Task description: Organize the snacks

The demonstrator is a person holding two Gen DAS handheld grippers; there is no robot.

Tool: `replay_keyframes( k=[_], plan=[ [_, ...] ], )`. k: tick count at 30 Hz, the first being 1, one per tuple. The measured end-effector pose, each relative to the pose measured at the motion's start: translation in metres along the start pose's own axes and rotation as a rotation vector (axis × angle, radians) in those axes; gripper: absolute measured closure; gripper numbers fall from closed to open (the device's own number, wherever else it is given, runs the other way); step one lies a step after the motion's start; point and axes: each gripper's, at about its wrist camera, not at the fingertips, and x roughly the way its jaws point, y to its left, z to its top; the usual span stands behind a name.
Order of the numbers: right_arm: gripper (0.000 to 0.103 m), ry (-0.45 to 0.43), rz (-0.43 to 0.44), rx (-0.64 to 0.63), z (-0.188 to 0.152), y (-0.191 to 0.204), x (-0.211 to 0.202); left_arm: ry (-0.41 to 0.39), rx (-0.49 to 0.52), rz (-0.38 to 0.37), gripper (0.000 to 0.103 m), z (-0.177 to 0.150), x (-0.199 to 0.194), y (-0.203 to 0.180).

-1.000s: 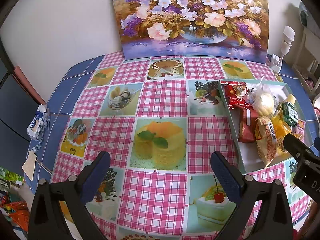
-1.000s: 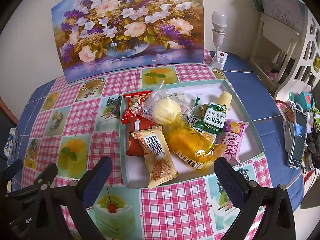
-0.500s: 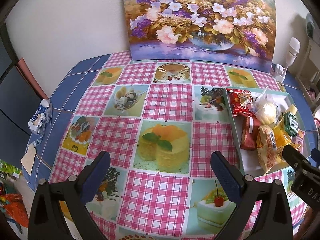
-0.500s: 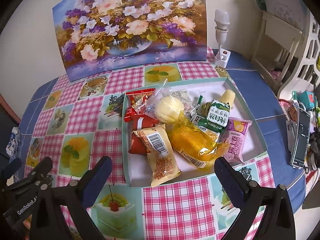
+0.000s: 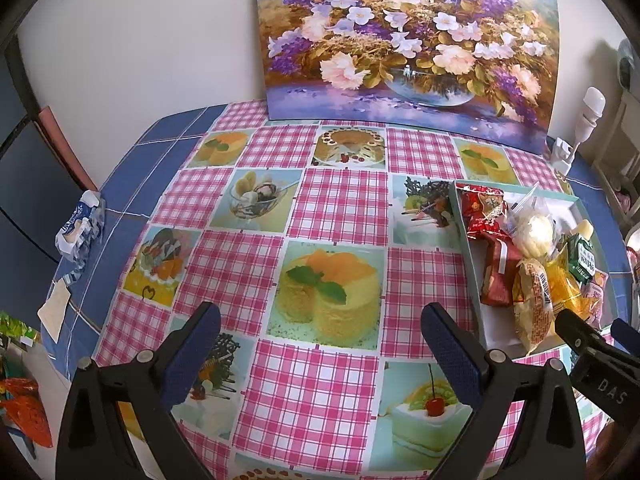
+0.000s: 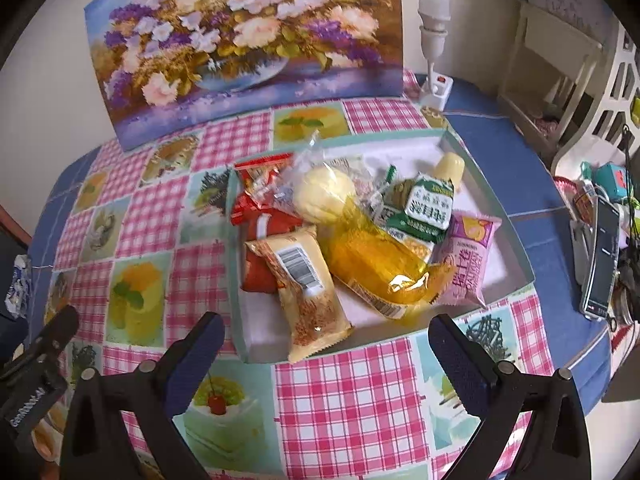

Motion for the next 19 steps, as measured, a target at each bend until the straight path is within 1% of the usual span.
replay_keyframes(
  k=[11, 19],
  plan=[
    [0.000, 0.056, 0.002, 0.019, -0.002, -0.004, 0.012, 0.010, 0.004, -0.005, 0.003, -0.001, 0.003, -0.001],
    [0.000, 0.065, 0.009, 0.020, -0.003, -0.003, 0.013, 0.012, 0.004, -0.005, 0.003, -0.001, 0.004, -0.002]
  ],
)
